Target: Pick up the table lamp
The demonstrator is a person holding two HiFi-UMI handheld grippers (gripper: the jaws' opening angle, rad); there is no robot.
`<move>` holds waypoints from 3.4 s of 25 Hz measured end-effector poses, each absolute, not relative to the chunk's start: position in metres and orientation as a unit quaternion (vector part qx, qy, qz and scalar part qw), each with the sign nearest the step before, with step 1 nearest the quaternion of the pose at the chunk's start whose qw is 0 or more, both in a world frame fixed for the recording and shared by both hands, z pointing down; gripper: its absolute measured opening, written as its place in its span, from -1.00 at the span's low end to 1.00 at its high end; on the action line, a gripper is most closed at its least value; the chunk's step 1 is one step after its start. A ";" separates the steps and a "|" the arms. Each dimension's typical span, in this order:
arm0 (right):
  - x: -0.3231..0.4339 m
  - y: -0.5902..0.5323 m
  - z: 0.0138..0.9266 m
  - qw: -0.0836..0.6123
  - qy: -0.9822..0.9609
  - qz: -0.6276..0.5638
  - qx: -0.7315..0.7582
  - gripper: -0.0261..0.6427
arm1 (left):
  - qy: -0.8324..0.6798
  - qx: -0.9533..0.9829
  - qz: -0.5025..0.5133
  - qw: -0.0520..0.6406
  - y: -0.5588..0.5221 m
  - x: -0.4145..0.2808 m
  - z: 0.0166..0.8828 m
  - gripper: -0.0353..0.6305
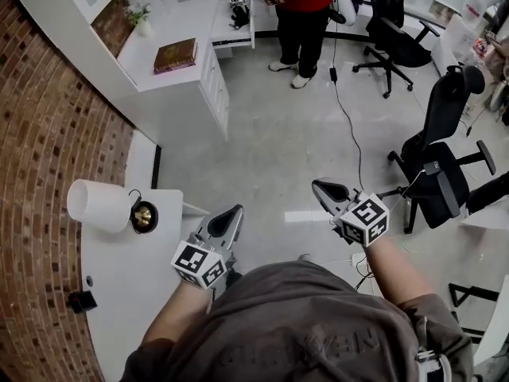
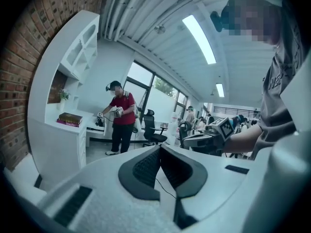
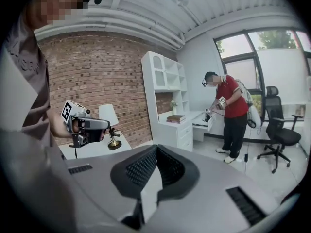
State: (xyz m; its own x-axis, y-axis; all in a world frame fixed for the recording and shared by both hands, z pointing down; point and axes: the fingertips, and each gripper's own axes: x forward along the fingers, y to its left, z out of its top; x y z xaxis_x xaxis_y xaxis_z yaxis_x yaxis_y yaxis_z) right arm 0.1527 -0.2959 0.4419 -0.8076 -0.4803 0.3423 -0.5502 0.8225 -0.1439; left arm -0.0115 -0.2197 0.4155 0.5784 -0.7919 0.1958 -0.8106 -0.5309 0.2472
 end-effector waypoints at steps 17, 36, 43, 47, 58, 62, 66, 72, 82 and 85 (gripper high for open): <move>0.141 -0.291 0.434 0.147 -0.921 0.133 0.336 -0.94 | -0.398 0.905 0.024 0.150 -0.239 -0.026 0.414 -0.90; 0.060 -0.312 0.434 0.172 -0.949 0.098 0.246 -0.94 | -0.518 0.840 0.003 0.162 -0.221 -0.116 0.446 -0.30; -0.038 -0.312 0.443 0.185 -0.964 0.075 0.177 -0.94 | -0.618 0.769 0.007 0.164 -0.192 -0.226 0.478 -0.29; -0.092 -0.308 0.454 0.190 -0.969 0.062 0.143 -0.94 | -0.661 0.731 0.008 0.170 -0.172 -0.284 0.501 -0.29; -0.212 -0.281 0.490 0.203 -0.976 0.035 0.074 -0.94 | -0.727 0.662 -0.002 0.182 -0.142 -0.382 0.553 -0.28; -0.243 -0.272 0.501 0.208 -0.976 0.036 0.056 -0.94 | -0.741 0.646 -0.006 0.182 -0.146 -0.407 0.564 -0.25; -0.267 -0.263 0.514 0.214 -0.975 0.033 0.039 -0.94 | -0.749 0.639 0.002 0.177 -0.154 -0.421 0.574 -0.23; -0.293 -0.253 0.529 0.218 -0.975 0.036 0.021 -0.94 | -0.767 0.617 0.006 0.175 -0.157 -0.446 0.590 -0.17; -0.297 -0.252 0.553 0.233 -0.971 0.048 0.019 -0.94 | -0.761 0.632 0.037 0.142 -0.198 -0.450 0.604 -0.12; -0.294 -0.254 0.559 0.237 -0.970 0.052 0.021 -0.94 | -0.761 0.634 0.057 0.126 -0.208 -0.454 0.606 -0.10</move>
State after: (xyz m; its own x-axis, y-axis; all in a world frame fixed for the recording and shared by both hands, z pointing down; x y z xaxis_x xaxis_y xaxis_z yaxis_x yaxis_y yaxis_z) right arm -0.2938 -0.2537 0.5591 -0.8872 -0.0167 0.4611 -0.0661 0.9937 -0.0911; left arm -0.4540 -0.2083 0.6060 -0.1649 -0.9503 0.2642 -0.9790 0.1903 0.0734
